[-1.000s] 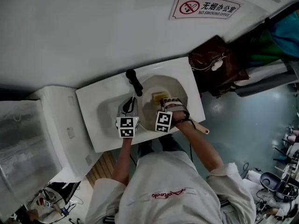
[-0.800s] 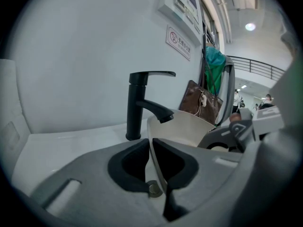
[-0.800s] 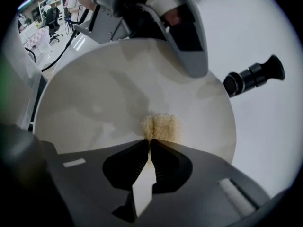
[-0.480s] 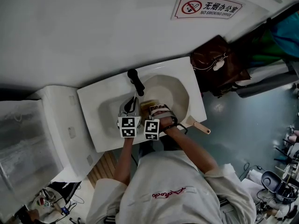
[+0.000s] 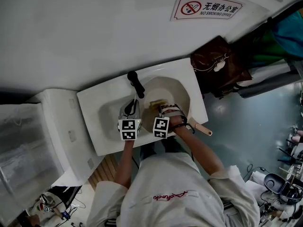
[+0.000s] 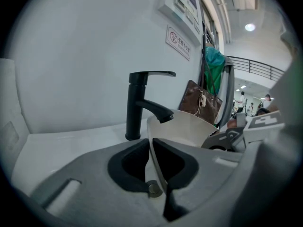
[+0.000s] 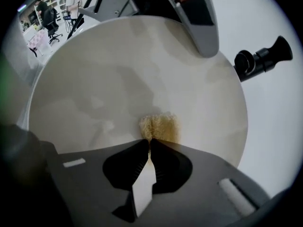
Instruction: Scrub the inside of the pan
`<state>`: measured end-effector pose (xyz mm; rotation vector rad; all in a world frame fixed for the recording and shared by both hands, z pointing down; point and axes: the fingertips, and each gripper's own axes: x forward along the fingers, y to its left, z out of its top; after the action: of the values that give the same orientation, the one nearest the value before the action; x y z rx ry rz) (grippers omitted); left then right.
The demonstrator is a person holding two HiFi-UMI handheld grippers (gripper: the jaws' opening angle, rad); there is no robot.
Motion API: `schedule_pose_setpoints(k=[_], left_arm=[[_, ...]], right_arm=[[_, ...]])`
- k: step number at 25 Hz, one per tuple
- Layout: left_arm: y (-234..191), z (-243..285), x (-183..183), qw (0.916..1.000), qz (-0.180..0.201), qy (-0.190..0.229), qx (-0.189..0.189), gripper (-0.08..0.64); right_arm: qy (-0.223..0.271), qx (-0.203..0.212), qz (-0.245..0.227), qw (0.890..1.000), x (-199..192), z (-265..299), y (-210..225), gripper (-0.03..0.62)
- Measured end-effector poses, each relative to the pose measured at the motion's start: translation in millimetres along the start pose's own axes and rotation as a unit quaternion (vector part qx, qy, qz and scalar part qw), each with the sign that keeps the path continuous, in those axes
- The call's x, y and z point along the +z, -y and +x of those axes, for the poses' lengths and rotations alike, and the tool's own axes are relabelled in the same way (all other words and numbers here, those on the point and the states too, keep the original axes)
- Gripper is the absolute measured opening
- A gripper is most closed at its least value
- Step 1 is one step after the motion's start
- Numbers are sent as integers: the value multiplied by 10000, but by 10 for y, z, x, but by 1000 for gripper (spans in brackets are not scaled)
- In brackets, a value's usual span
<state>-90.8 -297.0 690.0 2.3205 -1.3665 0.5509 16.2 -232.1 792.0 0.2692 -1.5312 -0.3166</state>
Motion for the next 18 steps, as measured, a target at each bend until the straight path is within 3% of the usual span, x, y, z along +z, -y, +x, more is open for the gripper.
schedule_pose_setpoints(k=[8, 18], left_arm=[[5, -10, -3, 10000, 20, -9, -4, 25], [4, -6, -13, 10000, 30, -15, 11, 25]], right_arm=[[-534, 260, 406, 9974, -628, 124, -12, 26], [-521, 162, 330, 9980, -621, 66, 15, 26]])
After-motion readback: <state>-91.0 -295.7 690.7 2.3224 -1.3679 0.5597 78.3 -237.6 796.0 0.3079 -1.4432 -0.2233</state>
